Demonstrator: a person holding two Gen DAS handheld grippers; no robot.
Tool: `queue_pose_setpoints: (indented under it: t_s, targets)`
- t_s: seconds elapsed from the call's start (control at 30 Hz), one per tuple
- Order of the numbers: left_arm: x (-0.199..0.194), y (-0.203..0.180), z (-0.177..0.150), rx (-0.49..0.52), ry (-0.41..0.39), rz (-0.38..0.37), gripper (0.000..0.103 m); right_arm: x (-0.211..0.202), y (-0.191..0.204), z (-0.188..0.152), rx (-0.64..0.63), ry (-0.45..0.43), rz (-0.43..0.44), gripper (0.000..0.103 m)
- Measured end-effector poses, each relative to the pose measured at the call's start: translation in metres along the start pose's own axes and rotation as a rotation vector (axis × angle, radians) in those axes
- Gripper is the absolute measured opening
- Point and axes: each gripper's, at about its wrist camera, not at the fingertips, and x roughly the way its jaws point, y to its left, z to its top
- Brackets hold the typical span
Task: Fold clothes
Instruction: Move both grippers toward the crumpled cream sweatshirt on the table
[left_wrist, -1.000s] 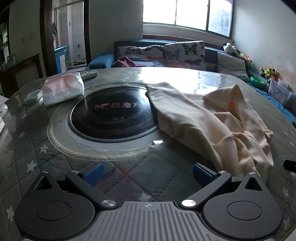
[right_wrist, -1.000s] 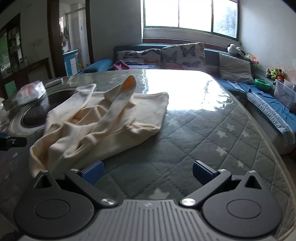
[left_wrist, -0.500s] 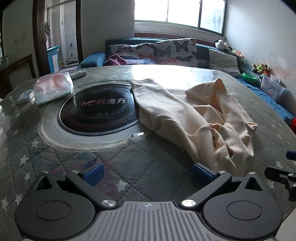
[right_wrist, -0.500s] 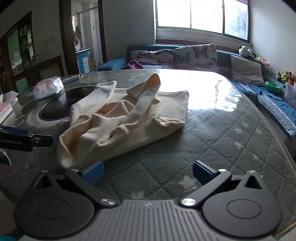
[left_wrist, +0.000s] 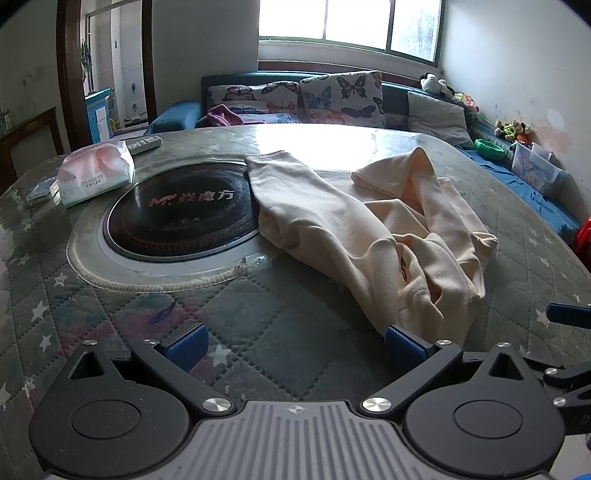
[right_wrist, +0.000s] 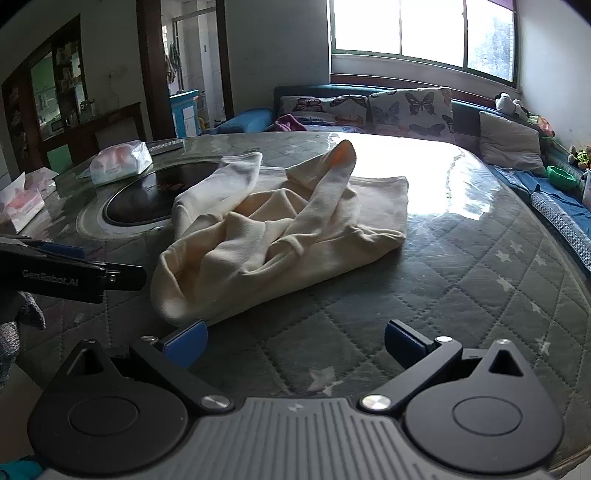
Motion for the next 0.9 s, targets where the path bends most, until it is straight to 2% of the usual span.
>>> queue_pose_setpoints:
  t_s: [0.9]
  targets:
    - [0.002, -0.011, 0.002, 0.018, 0.022, -0.018, 0.103, 0.003, 0.011, 0.002, -0.017, 0.008, 0.021, 0.103]
